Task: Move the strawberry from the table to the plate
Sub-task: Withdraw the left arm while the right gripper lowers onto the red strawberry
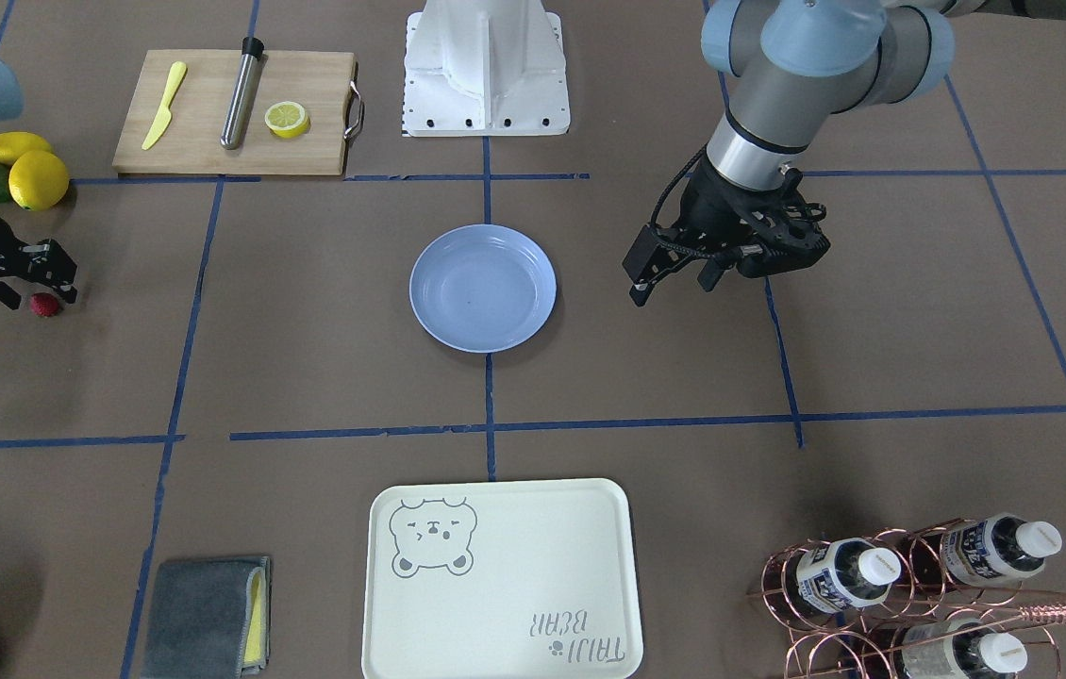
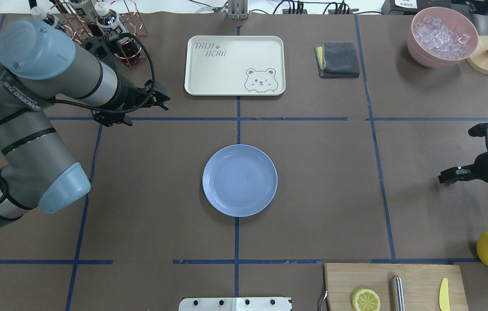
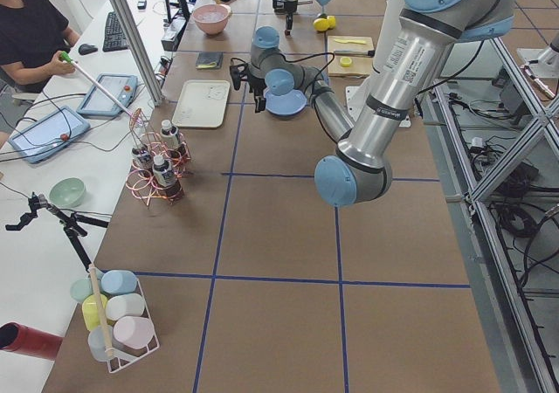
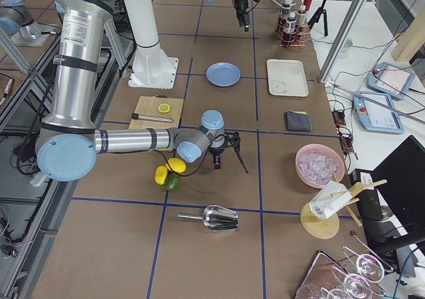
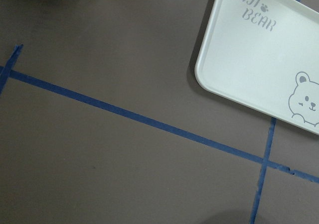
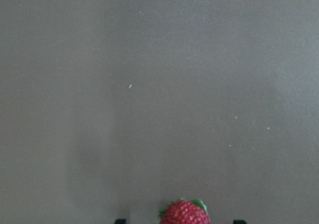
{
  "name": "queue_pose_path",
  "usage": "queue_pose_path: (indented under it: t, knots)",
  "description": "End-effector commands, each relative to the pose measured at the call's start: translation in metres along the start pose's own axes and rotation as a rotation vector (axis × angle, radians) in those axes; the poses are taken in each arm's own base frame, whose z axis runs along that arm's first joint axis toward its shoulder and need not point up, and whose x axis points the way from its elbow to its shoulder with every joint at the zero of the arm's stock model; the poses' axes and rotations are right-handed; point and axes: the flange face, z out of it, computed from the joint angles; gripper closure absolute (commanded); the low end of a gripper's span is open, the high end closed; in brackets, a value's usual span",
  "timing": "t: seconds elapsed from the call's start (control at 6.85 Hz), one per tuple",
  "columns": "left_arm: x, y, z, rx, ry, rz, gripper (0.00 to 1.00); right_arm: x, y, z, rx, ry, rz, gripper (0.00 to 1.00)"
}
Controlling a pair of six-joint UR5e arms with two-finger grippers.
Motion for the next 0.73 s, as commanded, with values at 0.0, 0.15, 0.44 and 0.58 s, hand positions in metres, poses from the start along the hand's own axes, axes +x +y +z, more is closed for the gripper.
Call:
queue_pose_path:
  t: [0.0, 0.15, 0.44, 0.58]
  knots:
    - [-0.0084, 0.0007, 0.0029, -0.004, -0.008, -0.001, 0.0, -0.0034, -0.0024, 0.001, 0.002, -0.003, -0.008, 0.35]
    - [-0.0085, 0.0005, 0.0035, -0.004, -0.008, -0.001, 0.0, -0.003, -0.0036, 0.0018, 0.013, 0.007, -0.011, 0.36]
    - [-0.0092, 0.0012, 0.0044, -0.005, -0.01, -0.001, 0.0, -0.0023, -0.0047, 0.0036, 0.023, 0.02, -0.012, 0.37]
    - [-0.0092, 0.0012, 0.0044, -0.005, -0.01, -0.001, 0.0, -0.0016, -0.0046, 0.0041, 0.024, 0.022, -0.012, 0.38]
